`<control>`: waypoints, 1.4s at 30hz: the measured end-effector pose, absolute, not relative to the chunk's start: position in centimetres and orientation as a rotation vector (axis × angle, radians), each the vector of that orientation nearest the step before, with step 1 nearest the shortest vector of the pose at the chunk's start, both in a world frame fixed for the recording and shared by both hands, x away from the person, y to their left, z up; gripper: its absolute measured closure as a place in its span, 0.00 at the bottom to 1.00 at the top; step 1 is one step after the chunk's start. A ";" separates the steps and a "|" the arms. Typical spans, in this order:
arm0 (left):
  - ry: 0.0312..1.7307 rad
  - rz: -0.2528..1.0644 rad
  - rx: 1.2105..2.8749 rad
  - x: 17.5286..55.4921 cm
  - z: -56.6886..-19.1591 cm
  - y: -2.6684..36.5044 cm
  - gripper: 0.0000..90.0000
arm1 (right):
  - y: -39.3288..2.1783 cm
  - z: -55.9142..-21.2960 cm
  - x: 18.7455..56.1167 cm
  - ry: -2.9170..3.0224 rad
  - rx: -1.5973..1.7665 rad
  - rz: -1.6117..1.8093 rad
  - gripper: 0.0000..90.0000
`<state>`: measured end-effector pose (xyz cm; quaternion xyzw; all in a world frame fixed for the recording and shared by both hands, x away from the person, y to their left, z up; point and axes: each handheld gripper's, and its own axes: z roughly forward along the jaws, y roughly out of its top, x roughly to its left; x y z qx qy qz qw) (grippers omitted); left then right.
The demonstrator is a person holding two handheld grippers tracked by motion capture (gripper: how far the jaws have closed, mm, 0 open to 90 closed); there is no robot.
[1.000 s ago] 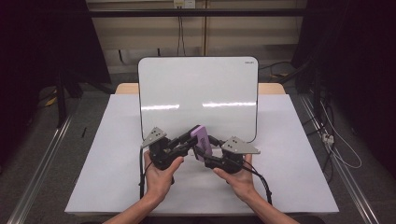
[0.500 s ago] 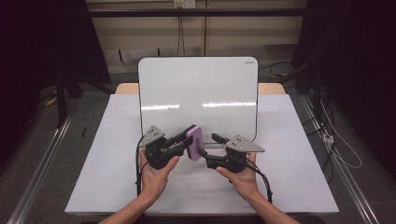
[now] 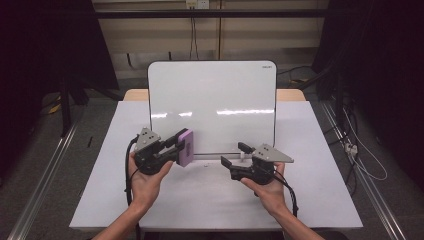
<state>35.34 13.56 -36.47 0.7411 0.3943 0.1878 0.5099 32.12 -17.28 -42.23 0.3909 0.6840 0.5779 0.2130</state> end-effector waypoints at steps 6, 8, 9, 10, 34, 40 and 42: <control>1.005 0.496 1.831 36.1 -35.9 14.8 0.74 | -18.3 -42.5 31.7 1.902 1.100 1.571 0.23; 1.014 0.516 1.865 36.4 -35.8 15.0 0.74 | -18.6 -42.6 31.6 1.901 1.109 1.566 0.23; 1.024 0.525 1.869 36.5 -35.7 15.2 0.74 | -18.7 -42.7 31.6 1.901 1.117 1.565 0.23; 1.027 0.551 1.901 36.7 -35.7 15.2 0.74 | -18.8 -42.7 31.6 1.898 1.117 1.565 0.23; 0.932 0.920 2.213 38.1 -37.0 11.7 0.74 | -18.5 -43.1 31.5 1.920 1.117 1.573 0.22; 0.912 0.930 2.248 38.6 -37.3 11.0 0.74 | -18.5 -43.1 31.5 1.924 1.118 1.569 0.22; 0.907 0.921 2.258 38.8 -37.4 10.8 0.74 | -18.5 -43.1 31.5 1.924 1.118 1.570 0.22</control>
